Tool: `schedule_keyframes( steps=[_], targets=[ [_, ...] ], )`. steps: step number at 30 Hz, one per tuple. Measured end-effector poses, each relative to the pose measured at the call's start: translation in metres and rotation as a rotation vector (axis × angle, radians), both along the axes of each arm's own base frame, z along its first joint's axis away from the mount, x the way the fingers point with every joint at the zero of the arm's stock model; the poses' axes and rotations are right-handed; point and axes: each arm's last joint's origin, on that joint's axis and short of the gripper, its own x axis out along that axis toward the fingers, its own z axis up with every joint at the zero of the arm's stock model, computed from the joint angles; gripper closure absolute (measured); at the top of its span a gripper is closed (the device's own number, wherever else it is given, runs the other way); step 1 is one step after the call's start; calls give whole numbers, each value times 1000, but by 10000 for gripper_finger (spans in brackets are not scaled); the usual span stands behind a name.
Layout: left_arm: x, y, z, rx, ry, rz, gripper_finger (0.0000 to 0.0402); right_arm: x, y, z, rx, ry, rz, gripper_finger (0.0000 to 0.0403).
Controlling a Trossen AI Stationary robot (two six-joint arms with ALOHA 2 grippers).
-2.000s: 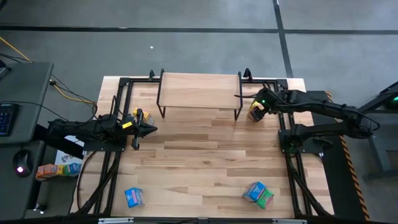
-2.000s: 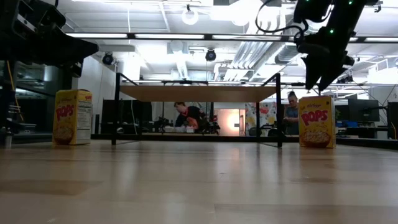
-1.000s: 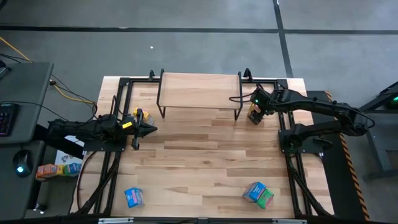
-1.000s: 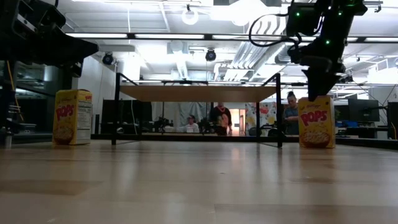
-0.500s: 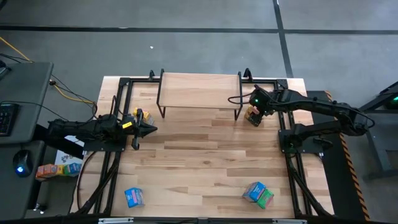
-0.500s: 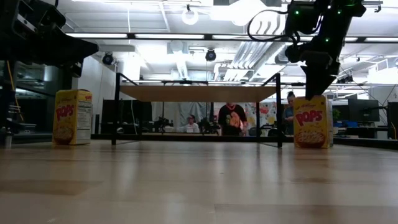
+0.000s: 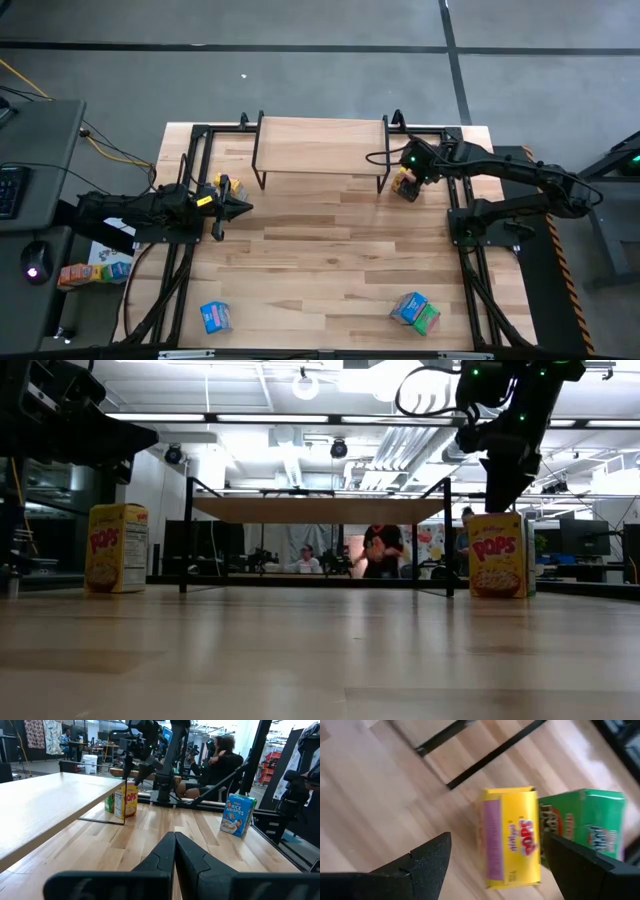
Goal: Stack cereal on shelf
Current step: Put the right yellow cereal box on the shelf
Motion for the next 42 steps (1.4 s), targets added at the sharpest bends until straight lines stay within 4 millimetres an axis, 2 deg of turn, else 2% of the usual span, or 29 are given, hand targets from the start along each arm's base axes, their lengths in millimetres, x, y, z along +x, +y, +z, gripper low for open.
schedule_keyframes(
  steps=[6,13,20,23,35,38,42],
  targets=[
    [0,0,0,0,0,0,401,0,-1,0,-17,7,-12,98],
    [0,0,0,0,0,0,401,-1,0,-17,9,63,-25,98],
    [0,0,0,0,0,0,401,1,-1,-19,5,58,-31,103],
    [0,0,0,0,0,0,401,2,-2,-21,13,72,-35,127],
    [0,0,0,0,0,0,401,4,-2,-23,35,82,-27,284],
    [0,0,0,0,0,0,401,4,-1,-13,59,88,-21,304],
    [0,0,0,0,0,0,401,4,1,19,126,59,4,309]
  ],
)
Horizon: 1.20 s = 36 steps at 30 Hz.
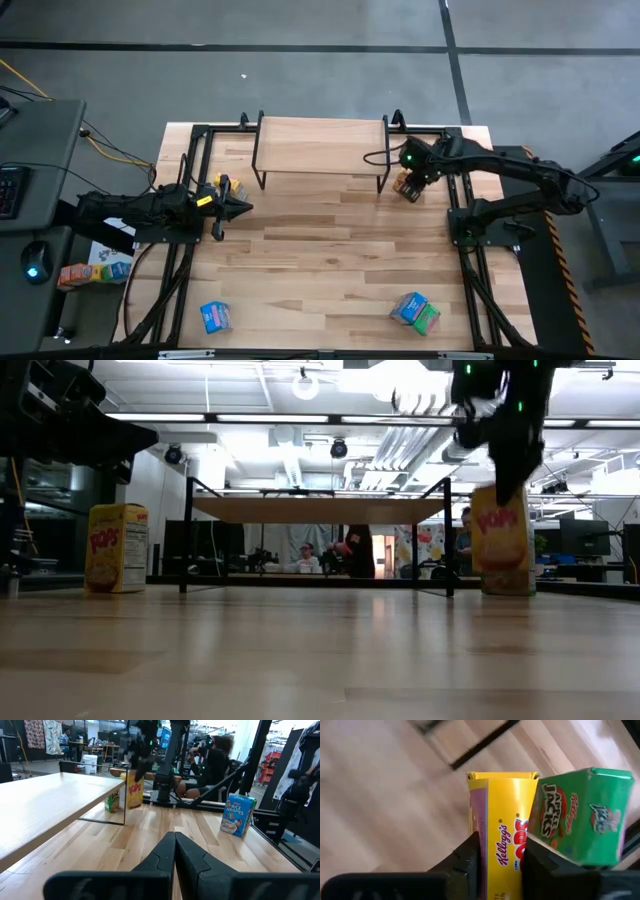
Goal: Stack cereal on shelf
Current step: Put the right yellow cereal box on the shelf
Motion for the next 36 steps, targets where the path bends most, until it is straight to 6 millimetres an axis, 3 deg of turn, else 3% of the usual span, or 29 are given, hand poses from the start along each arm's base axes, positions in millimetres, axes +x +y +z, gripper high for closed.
schedule_keyframes(
  steps=[4,9,12,16,19,22,28,36],
  targets=[
    [0,0,0,0,0,0,401,-5,5,48,68,-49,23,307],
    [0,0,0,0,-1,0,401,-26,14,109,79,-79,-10,308],
    [0,0,0,0,0,0,401,-32,16,140,-18,-193,-5,308],
    [0,0,0,0,0,0,401,-24,10,167,-229,-385,38,308],
    [0,0,0,0,0,0,401,-6,1,173,-358,-473,99,308],
    [0,0,0,0,-1,0,401,21,-12,166,-435,-479,149,308],
    [0,0,0,0,0,1,401,75,-45,131,-446,-228,298,308],
    [0,0,0,0,0,1,401,115,-87,118,-345,-51,364,308]
  ],
)
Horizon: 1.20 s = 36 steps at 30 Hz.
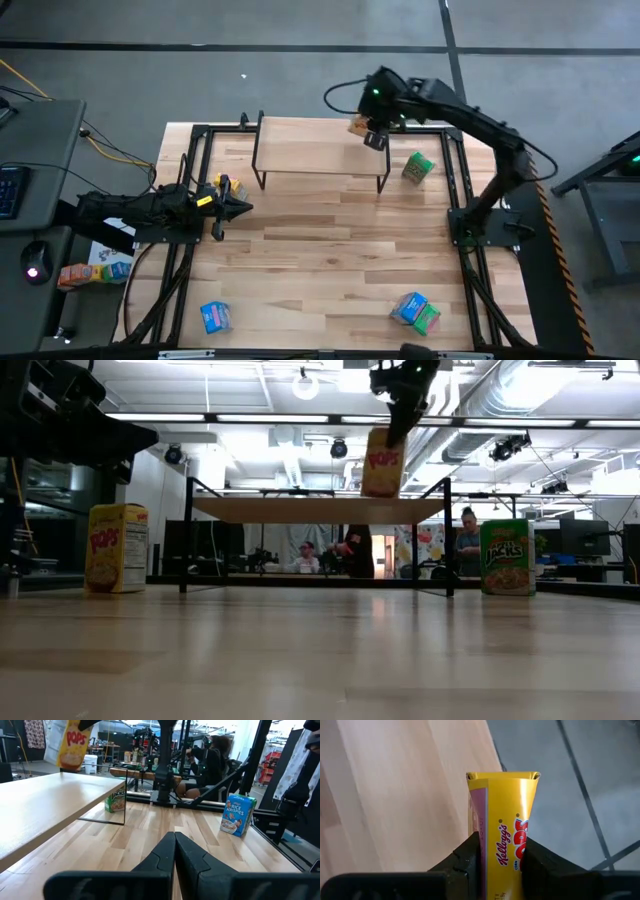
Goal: Stack cereal on shelf
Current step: Put the right yellow cereal box on the shelf
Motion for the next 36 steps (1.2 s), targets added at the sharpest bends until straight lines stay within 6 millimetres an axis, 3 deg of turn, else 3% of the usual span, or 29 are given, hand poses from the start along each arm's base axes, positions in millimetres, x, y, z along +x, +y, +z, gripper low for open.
schedule_keyframes(
  steps=[8,17,36],
  targets=[
    [0,0,0,0,0,0,401,19,-21,-6,56,112,103,308],
    [0,0,0,0,0,0,401,17,-28,-14,-61,340,193,308],
    [0,0,0,0,0,0,401,-1,-35,-9,112,231,156,309]
  ],
)
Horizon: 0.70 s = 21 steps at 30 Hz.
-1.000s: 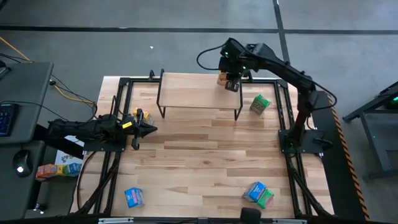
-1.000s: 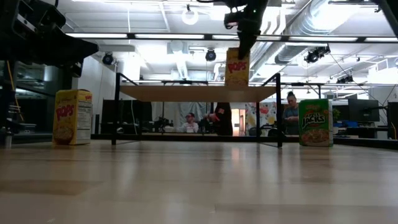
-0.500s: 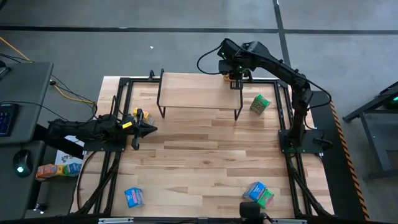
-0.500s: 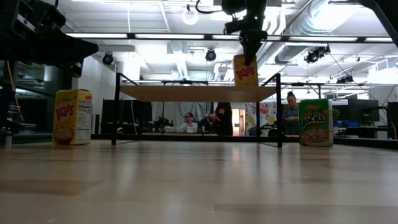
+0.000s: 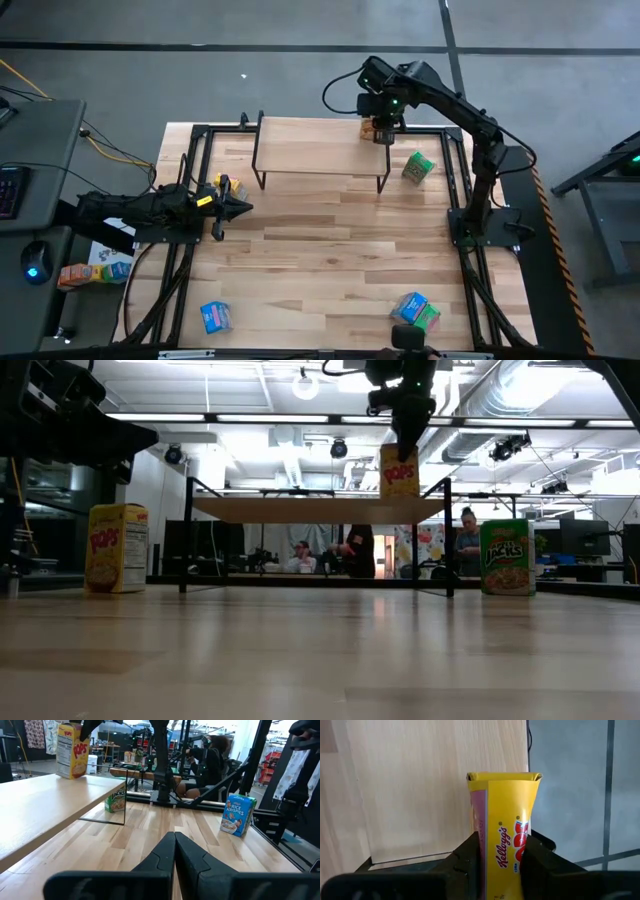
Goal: Stack cereal on shelf
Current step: Put the right yellow cereal box on the shelf
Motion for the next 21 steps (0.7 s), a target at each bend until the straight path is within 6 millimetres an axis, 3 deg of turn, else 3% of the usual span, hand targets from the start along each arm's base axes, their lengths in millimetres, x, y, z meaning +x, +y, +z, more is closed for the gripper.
schedule_keyframes(
  steps=[16,21],
  targets=[
    [0,0,0,0,0,-1,401,-5,-8,0,39,-47,-126,308],
    [0,0,0,0,0,0,401,-5,-9,0,20,-50,-162,285]
  ],
)
